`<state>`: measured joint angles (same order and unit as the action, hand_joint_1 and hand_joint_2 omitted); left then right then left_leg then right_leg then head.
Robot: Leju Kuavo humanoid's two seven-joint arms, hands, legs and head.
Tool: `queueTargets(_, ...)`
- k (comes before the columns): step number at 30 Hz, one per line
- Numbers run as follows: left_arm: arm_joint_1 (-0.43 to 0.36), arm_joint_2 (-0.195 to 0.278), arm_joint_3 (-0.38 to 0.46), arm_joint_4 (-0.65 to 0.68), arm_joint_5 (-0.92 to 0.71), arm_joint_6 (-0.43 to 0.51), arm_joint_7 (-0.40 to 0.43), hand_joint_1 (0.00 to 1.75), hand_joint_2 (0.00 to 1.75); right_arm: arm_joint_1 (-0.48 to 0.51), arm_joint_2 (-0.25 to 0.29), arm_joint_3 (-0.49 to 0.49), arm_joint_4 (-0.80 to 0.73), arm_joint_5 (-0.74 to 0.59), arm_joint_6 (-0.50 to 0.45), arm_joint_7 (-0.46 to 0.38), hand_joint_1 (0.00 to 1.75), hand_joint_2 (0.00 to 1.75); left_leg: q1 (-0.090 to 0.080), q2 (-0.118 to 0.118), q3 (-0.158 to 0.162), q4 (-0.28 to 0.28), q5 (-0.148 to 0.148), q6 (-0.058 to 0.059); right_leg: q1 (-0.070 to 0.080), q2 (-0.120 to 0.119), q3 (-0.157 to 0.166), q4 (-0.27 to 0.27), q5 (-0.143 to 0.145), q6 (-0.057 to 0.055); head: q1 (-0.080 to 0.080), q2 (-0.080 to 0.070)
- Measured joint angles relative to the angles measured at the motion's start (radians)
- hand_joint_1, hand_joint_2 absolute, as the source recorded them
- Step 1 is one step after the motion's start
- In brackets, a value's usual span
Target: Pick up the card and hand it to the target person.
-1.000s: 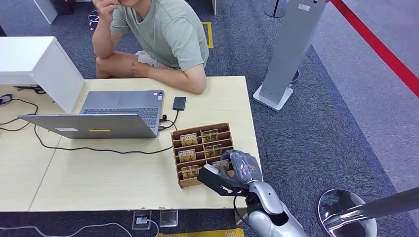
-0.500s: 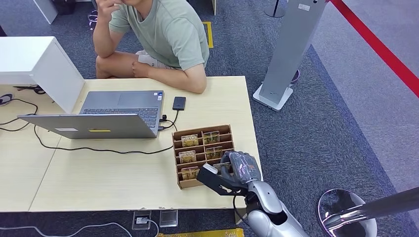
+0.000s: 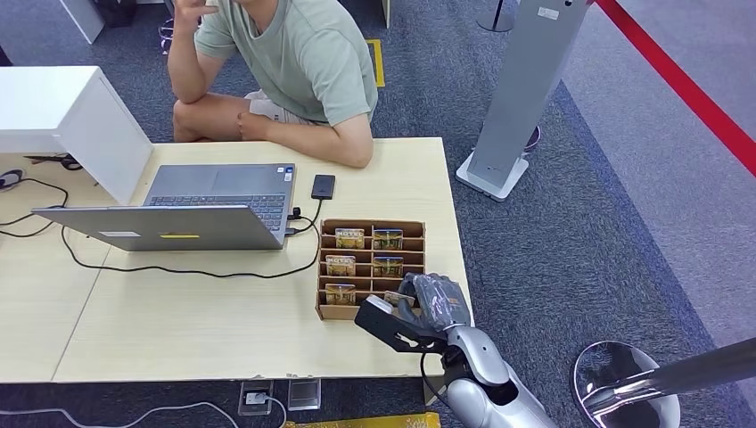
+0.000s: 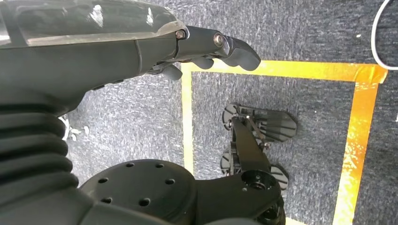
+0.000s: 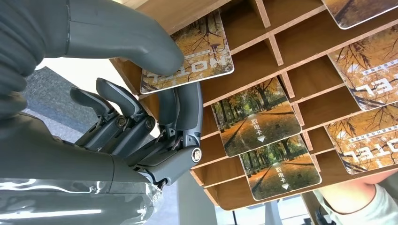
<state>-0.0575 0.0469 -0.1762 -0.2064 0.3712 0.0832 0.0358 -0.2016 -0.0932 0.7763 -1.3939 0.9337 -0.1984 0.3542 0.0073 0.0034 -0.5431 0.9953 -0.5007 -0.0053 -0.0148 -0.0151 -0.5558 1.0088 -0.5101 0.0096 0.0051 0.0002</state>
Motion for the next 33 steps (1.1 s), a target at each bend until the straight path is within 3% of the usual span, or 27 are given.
queueTargets(3, 0.0, 0.0, 0.0, 0.0, 0.004, 0.004, 0.002, 0.0, 1.75, 0.002, 0.0, 0.0, -0.001, 0.009, -0.022, -0.015, 1.75, 1.75, 0.0, 0.0, 0.0, 0.0, 0.0, 0.0, 0.0, 0.0, 0.0, 0.0, 0.0, 0.0, 0.0, 0.0)
queueTargets(6, 0.0, 0.0, 0.0, 0.0, 0.012, 0.004, 0.004, 0.0, 1.75, 0.008, -0.001, 0.0, -0.008, 0.029, -0.103, -0.07, 1.75, 1.75, 0.0, 0.0, 0.0, 0.0, 0.0, 0.0, 0.0, 0.0, 0.0, 0.0, 0.0, 0.0, 0.0, 0.0)
queueTargets(13, 0.001, 0.0, -0.006, 0.0, 0.025, 0.01, -0.006, 0.0, 1.75, 0.056, 0.002, -0.023, -0.095, 0.083, -0.454, -0.336, 1.75, 1.75, 0.0, 0.0, 0.0, 0.0, 0.0, 0.0, 0.0, 0.0, 0.0, 0.0, 0.0, 0.0, 0.0, 0.0)
queueTargets(18, 0.002, 0.0, -0.016, 0.0, 0.034, 0.011, -0.01, 0.0, 1.75, 0.11, 0.021, -0.073, -0.157, 0.078, -0.493, -0.434, 1.75, 1.75, 0.0, 0.0, 0.0, 0.0, 0.0, 0.0, 0.0, 0.0, 0.0, 0.0, 0.0, 0.0, 0.0, 0.0)
queueTargets(25, 0.002, 0.0, -0.031, 0.0, 0.04, 0.01, -0.008, 0.0, 1.75, 0.074, 0.024, -0.077, -0.138, -0.027, -0.45, -0.309, 1.75, 1.75, 0.0, 0.0, 0.0, 0.0, 0.0, 0.0, 0.0, 0.0, 0.0, 0.0, 0.0, 0.0, 0.001, 0.0)
queueTargets(33, -0.002, 0.0, -0.071, 0.0, 0.026, -0.008, -0.008, 0.0, 1.75, -0.14, 0.05, -0.049, 0.026, -0.219, -0.404, -0.254, 1.75, 1.75, 0.0, 0.0, -0.001, 0.0, 0.0, 0.0, 0.0, 0.0, 0.0, 0.0, 0.0, 0.0, 0.0, 0.0)
